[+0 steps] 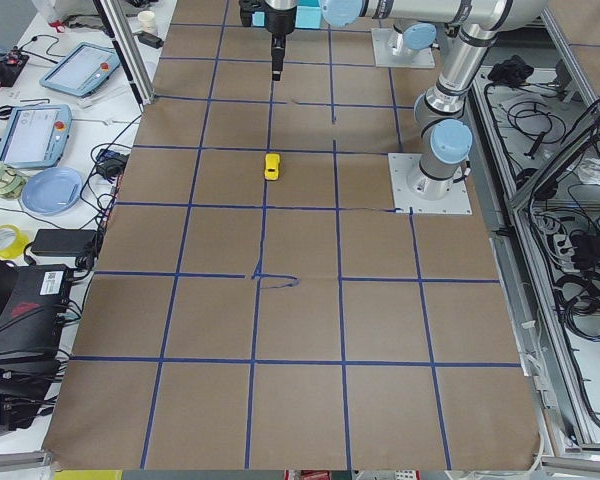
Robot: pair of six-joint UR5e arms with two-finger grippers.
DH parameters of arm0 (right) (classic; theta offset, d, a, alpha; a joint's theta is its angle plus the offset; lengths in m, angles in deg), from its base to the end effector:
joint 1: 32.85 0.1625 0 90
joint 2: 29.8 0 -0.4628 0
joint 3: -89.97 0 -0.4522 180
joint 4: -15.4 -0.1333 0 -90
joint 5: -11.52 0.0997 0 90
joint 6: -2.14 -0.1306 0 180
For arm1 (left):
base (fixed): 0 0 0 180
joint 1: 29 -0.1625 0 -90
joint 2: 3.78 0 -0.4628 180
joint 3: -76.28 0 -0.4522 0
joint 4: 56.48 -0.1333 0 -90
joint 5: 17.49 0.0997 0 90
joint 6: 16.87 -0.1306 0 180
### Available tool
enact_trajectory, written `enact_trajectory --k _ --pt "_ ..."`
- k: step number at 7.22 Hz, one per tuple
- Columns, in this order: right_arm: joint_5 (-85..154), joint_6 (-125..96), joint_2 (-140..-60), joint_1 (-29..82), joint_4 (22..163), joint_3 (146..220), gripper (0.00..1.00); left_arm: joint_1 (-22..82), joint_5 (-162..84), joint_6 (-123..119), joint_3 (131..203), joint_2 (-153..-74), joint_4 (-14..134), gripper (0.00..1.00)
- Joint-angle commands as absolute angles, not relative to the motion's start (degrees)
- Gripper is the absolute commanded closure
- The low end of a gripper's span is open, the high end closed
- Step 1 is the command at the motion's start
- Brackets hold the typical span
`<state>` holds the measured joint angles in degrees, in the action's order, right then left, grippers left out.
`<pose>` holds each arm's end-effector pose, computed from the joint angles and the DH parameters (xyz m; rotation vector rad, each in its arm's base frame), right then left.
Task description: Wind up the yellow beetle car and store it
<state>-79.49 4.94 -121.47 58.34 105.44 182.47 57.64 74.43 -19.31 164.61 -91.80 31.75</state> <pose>0.1421 -0.5337 0.4866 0.1089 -3.1222 -0.0219 -0.0967 -0.5535 0.5333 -0.0273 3.0999 -0.1439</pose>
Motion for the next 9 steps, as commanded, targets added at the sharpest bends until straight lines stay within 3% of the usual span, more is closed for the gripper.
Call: enact_trajectory --k 1,9 --pt "-79.1 5.0 -121.5 58.4 105.8 182.3 0.0 57.7 74.5 -19.3 164.6 -91.8 31.7 0.0" --pt "-78.9 4.5 -121.3 58.1 107.3 182.2 0.0 57.7 74.5 -19.4 166.2 -89.9 31.7 0.0"
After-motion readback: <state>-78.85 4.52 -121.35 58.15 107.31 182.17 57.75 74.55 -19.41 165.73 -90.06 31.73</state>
